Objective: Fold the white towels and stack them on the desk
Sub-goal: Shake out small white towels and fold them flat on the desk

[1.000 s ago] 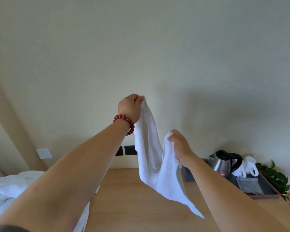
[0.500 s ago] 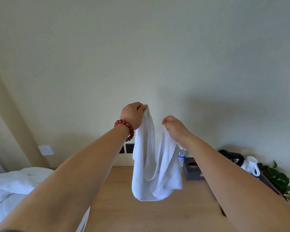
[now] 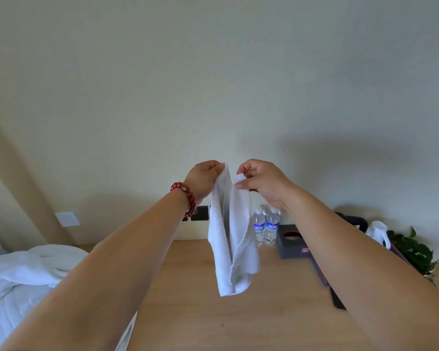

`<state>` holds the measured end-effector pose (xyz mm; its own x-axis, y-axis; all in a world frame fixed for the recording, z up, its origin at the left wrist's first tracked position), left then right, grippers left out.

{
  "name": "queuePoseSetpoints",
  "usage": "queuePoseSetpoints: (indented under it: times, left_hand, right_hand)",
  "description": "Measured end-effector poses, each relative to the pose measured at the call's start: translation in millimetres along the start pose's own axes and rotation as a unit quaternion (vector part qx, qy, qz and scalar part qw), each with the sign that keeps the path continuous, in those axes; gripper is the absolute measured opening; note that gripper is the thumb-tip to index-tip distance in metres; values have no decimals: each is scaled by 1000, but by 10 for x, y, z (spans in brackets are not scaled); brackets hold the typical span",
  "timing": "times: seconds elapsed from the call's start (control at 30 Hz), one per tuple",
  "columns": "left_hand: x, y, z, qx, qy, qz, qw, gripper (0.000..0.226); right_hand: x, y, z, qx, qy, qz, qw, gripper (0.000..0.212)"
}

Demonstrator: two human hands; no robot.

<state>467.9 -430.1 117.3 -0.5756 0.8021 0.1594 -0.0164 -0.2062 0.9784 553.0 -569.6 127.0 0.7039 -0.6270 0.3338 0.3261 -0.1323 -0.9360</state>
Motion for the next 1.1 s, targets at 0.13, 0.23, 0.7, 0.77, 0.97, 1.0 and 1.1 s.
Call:
queuePoseSetpoints:
  times: [0.13,0.23,0.7,0.77,0.97,1.0,1.1]
  left_hand:
    - [-49,-146,-93,42,-28,-130,990,35]
    - [-98,-190,-185,68,-50,-195,977,30]
    - [-394,-49,-241,58,-81,-353,930,25]
    - [-375,-69,-230,61,-73,-368,925,25]
    - [-421,-15,-229,63,-81,-392,914,39]
    - [-436,-5,-225,59,-88,-397,912,40]
    - [-455,5,-215,49,-93,-391,915,40]
  right_hand:
    - [-44,29,-49,17,-29,-6,999,27]
    - [11,-28,-81,47,-5,-25,999,28]
    - [-196,-212,-118,81,-49,150,984,17]
    - [-175,-249,-130,87,-21,130,987,15]
    - [-110,-337,-159,108,42,81,990,12]
    - [-95,-339,-157,107,48,72,991,12]
    - [-78,-375,-165,117,59,23,991,16]
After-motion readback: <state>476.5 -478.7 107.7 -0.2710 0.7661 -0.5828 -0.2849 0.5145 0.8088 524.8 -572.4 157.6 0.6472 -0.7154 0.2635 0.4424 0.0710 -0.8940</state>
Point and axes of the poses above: each hand's wrist, its own z-axis towards the middle knuckle, its own x-axis out of the back of the hand, y = z × x, the point moved 9 cm from there along z, towards the middle knuckle, and after that the axes turned 5 degrees about -z, right-handed, at the moved point
